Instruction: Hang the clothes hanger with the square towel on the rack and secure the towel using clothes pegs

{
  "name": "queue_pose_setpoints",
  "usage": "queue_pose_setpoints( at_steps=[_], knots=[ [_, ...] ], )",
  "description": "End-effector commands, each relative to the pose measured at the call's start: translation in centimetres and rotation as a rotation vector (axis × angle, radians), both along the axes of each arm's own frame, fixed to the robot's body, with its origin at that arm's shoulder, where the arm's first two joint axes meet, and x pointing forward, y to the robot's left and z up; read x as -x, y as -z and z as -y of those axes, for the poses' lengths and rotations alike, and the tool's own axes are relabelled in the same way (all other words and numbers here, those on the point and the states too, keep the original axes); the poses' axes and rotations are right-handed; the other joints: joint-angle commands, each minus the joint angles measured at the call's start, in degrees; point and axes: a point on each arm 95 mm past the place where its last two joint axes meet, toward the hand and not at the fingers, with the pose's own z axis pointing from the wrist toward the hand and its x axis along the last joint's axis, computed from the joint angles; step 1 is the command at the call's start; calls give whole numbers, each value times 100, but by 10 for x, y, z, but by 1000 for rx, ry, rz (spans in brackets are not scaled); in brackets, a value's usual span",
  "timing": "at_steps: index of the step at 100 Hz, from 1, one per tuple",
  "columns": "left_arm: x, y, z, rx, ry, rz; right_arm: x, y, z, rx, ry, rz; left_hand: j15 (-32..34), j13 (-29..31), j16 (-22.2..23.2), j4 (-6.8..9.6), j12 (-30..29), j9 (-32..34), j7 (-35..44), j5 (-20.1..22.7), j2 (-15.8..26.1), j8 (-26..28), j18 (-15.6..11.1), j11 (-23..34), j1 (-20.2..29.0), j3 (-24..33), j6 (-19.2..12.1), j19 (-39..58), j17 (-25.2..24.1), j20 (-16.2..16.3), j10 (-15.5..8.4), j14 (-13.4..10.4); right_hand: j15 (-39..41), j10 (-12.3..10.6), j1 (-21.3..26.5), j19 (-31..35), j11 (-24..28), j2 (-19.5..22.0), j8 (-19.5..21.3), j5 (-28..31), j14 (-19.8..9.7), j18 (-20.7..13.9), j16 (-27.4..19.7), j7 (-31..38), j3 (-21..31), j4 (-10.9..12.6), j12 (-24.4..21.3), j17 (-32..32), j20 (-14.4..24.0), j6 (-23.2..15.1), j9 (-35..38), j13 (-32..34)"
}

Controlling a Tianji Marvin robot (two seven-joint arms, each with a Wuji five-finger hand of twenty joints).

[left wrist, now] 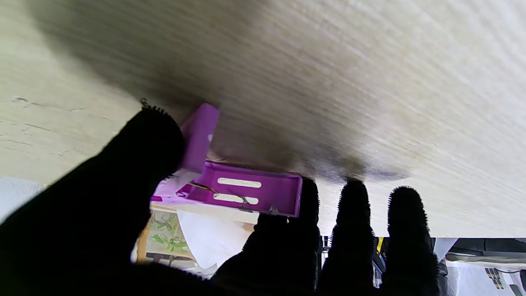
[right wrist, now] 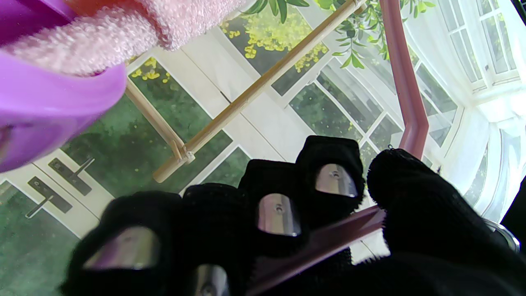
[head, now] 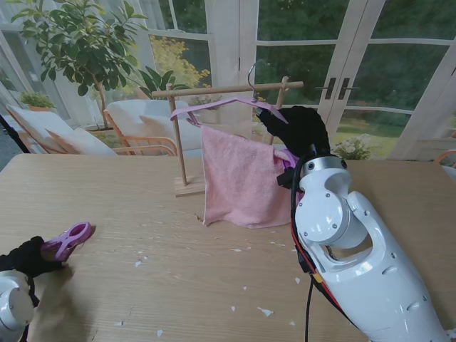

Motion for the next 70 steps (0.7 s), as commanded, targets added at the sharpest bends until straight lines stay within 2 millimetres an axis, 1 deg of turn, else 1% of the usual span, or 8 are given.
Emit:
queue_pose_setpoints(
  at_steps=[1, 9, 17, 25, 47, 61, 70],
  knots=[
    [4, 9, 5, 19, -2, -17, 1, -2, -4, -11, -11, -6, 424, 419, 157, 443, 196, 637, 898, 35, 590, 153, 172, 550, 499, 415, 220, 211, 21, -85, -50, 144, 968, 377, 197, 1130, 516, 622, 248, 426, 74, -954, 392, 136, 163, 572, 23, 297, 6052, 93, 613, -25],
    [3, 9, 5, 19, -1, -7, 1, -2, -4, -11, -10, -8, 504, 547, 179, 494, 209, 787, 1024, 128, 650, 157, 158, 610, 584, 490, 237, 252, 43, -102, -35, 182, 968, 377, 196, 1130, 516, 622, 248, 426, 74, -954, 392, 136, 160, 571, 23, 297, 6052, 93, 613, -25],
    [2, 8, 6, 21, 1, 3, 1, -2, -4, -12, -10, -9, 660, 703, 229, 527, 243, 961, 1191, 242, 672, 127, 122, 719, 786, 522, 266, 484, 175, -86, -31, 238, 968, 377, 196, 1130, 516, 622, 248, 426, 74, -954, 392, 136, 159, 571, 23, 297, 6052, 93, 613, -25],
    [1, 7, 6, 22, 2, 14, 1, -2, -4, -15, -11, -8, 858, 884, 304, 524, 299, 1158, 1361, 370, 686, 128, 88, 853, 1081, 503, 299, 772, 302, -65, 9, 308, 968, 377, 194, 1130, 516, 622, 248, 426, 74, -954, 392, 136, 156, 571, 23, 297, 6052, 93, 613, -25],
    [-2, 6, 6, 26, 2, 26, 1, -3, -4, -19, -11, -7, 1260, 1266, 468, 490, 387, 1530, 1580, 634, 710, 153, 12, 1057, 1638, 454, 381, 1307, 664, -55, 90, 476, 969, 377, 199, 1130, 516, 618, 248, 426, 77, -954, 391, 136, 154, 571, 23, 297, 6052, 93, 613, -25],
    [-3, 6, 6, 28, 0, 39, 1, -4, -4, -19, -11, -6, 1502, 1503, 587, 483, 462, 1754, 1741, 782, 706, 217, 37, 1227, 1846, 452, 412, 1519, 868, -66, 111, 575, 968, 377, 198, 1130, 516, 619, 248, 426, 77, -954, 390, 136, 152, 571, 23, 297, 6052, 93, 613, -25],
    [-3, 3, 6, 39, 0, 56, 1, -3, -4, -18, -10, -9, 1560, 1523, 625, 475, 484, 1790, 1785, 813, 704, 239, 38, 1273, 1874, 445, 412, 1559, 888, -84, 115, 593, 968, 377, 202, 1130, 516, 622, 248, 426, 79, -954, 390, 136, 153, 572, 23, 297, 6052, 93, 613, -25]
  ],
)
